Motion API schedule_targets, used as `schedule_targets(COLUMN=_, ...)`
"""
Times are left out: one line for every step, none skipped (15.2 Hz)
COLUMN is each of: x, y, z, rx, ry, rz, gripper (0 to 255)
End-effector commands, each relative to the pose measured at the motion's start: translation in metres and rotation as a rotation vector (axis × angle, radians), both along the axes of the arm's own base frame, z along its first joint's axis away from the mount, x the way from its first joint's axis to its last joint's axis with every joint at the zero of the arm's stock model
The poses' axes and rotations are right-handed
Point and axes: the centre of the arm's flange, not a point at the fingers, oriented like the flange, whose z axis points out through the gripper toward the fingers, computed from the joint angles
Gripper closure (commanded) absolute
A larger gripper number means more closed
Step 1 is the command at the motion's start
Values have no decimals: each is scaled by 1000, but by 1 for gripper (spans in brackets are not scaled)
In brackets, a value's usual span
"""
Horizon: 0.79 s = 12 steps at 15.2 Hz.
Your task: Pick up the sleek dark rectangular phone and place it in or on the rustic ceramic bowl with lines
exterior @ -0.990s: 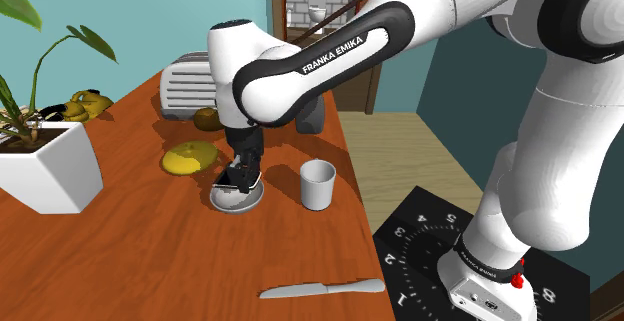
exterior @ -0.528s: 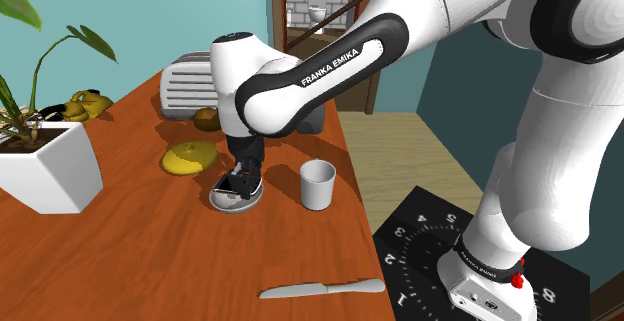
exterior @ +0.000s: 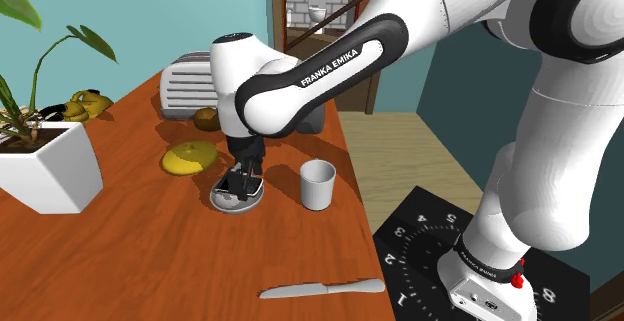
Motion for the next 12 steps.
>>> schedule_targets(x=0, y=0, z=0, rx=0, ry=0, rz=0, gripper=0)
schedule_targets(x=0, y=0, z=13, rx=0, ry=0, rz=0, gripper=0)
schedule_targets(x=0, y=-1, z=26, rx=0, ry=0, rz=0, gripper=0)
schedule_targets(x=0, y=-1, z=40, rx=0, ry=0, rz=0, gripper=0)
schedule_targets(x=0, y=-1, z=50, rx=0, ry=0, rz=0, gripper=0)
schedule_targets(x=0, y=-1, z=50, rx=0, ry=0, rz=0, gripper=0)
schedule_targets(x=0, y=-1, z=50, rx=0, ry=0, rz=0, gripper=0)
schedule_targets(x=0, y=-1, z=50, rx=0, ry=0, rz=0, gripper=0)
schedule_targets(x=0, y=-1, z=50, rx=0, ry=0, rz=0, gripper=0)
schedule_targets(x=0, y=-1, z=50, rx=0, ry=0, rz=0, gripper=0)
schedule_targets(x=0, y=-1, z=50, rx=0, ry=0, rz=0, gripper=0)
schedule_targets(x=0, y=-1, z=50, rx=0, ry=0, rz=0, gripper=0)
